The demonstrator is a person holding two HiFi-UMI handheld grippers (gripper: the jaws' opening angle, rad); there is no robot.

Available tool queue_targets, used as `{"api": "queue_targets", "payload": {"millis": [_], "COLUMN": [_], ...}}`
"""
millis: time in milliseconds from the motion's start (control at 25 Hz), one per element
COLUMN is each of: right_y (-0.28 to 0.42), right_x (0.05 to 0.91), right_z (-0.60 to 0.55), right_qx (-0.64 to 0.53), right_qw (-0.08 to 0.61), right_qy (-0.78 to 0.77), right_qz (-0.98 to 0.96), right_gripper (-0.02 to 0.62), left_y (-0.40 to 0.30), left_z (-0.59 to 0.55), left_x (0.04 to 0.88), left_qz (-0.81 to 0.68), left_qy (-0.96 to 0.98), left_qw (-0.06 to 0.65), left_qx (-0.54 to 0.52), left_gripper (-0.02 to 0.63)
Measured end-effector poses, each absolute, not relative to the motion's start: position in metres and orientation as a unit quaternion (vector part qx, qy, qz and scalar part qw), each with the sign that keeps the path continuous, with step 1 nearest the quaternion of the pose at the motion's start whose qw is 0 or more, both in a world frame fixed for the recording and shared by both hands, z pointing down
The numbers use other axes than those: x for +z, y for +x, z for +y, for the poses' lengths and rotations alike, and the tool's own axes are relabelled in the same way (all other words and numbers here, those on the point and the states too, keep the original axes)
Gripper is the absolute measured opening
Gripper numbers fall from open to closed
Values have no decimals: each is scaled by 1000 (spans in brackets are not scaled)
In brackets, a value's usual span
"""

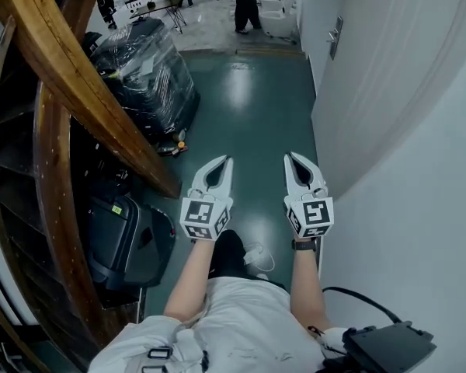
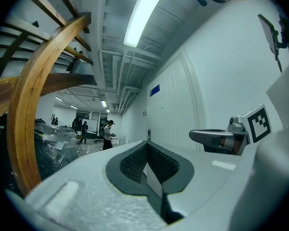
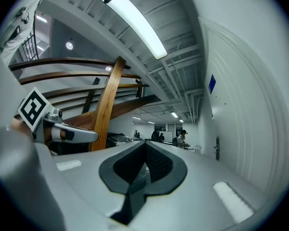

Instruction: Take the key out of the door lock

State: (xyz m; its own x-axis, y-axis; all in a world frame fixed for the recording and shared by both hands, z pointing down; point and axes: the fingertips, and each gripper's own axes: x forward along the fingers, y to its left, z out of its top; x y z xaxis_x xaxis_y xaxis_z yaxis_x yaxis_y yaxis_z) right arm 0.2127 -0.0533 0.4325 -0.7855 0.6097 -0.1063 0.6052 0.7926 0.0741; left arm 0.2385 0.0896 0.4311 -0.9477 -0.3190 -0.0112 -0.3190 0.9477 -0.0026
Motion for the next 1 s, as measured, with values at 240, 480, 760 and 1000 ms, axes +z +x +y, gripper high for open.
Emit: {"api": "queue_targets", "payload": {"millis": [240,480,760,1000], "right_y": [129,3,-109,-165], "right_x": [441,427,401,426], "right_z": [4,70,150,185], "right_qx": [76,54,15,46], "right_qw": [53,59,72,31], "right_qy": [338,300,273,285], "right_qz": [937,951,959,957], "right_gripper": [6,6,6,20], "left_y": [127,6,-98,-160], "left_z": [117,171,253,296], "left_x": [438,427,398,429], "left_qz": [983,971,957,962], "left_qy": [-179,-231,-284,-267], "left_qw": [16,37,45,11], "left_qx": [27,41,44,53], "left_gripper": [5,3,3,3]}}
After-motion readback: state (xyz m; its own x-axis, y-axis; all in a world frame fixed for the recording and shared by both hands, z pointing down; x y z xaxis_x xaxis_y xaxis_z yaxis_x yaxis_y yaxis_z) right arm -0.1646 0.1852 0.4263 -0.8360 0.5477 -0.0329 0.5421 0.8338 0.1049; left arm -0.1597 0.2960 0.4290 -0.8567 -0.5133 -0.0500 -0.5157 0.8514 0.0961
